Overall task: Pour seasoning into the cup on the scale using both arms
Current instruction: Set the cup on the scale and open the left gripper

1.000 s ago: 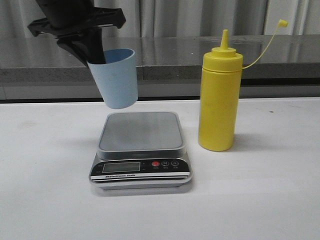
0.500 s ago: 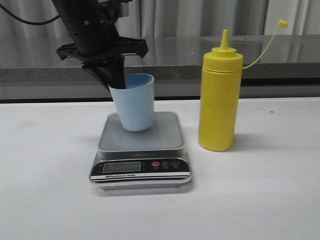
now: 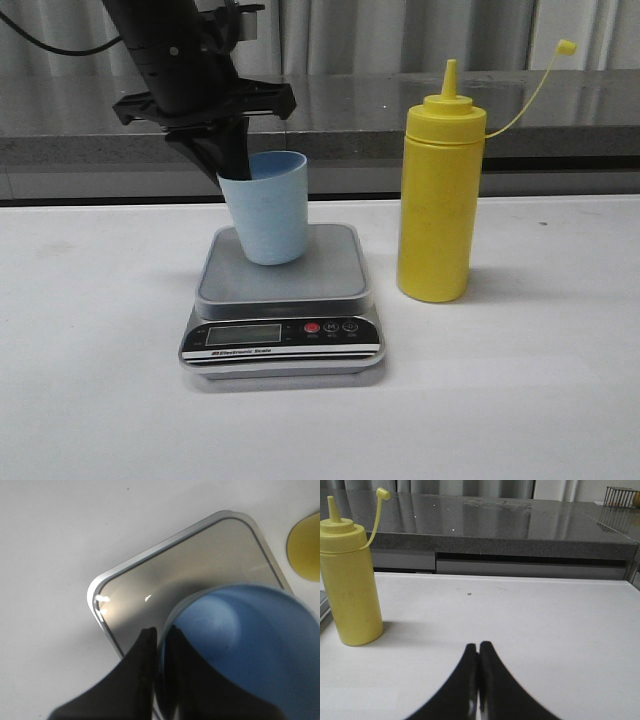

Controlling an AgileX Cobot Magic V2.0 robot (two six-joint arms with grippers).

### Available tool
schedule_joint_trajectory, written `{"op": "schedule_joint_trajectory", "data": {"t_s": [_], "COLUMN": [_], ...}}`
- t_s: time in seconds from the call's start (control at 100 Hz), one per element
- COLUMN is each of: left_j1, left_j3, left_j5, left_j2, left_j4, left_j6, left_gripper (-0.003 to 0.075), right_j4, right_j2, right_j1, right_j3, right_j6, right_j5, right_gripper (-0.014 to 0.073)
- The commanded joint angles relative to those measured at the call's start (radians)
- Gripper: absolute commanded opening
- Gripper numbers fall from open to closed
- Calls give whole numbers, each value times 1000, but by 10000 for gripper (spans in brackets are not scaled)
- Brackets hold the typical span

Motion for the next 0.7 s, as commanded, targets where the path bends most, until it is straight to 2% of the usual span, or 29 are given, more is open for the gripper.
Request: {"op": "schedule_joint_trajectory", "data": {"t_s": [0.0,0.07,0.22,0.31,0.69], "left_j1": [-9,-9,-9,-9,2], "left_j3": [-24,-30,-64,-94,-131], "left_j5": [-3,5,18,31,31], "left_j2": [-40,-40,-40,-40,-121], "left_j4": [-16,-18,-33,-53,-57], "left_j6": [-3,-3,-3,-3,-3], "left_gripper": [40,136,405,500,516], "right_j4": [-5,-5,-5,-5,-5], "right_j2": [-19,-19,-19,-19,-19], "right_j1": [-6,-6,-6,-6,-6], "right_j3": [-21,-21,-21,-21,-21], "right_j6": [-7,-7,-7,-7,-7], "right_j5": [-82,-82,-82,-82,-82], "right_gripper": [-67,-67,-67,-67,-67]}}
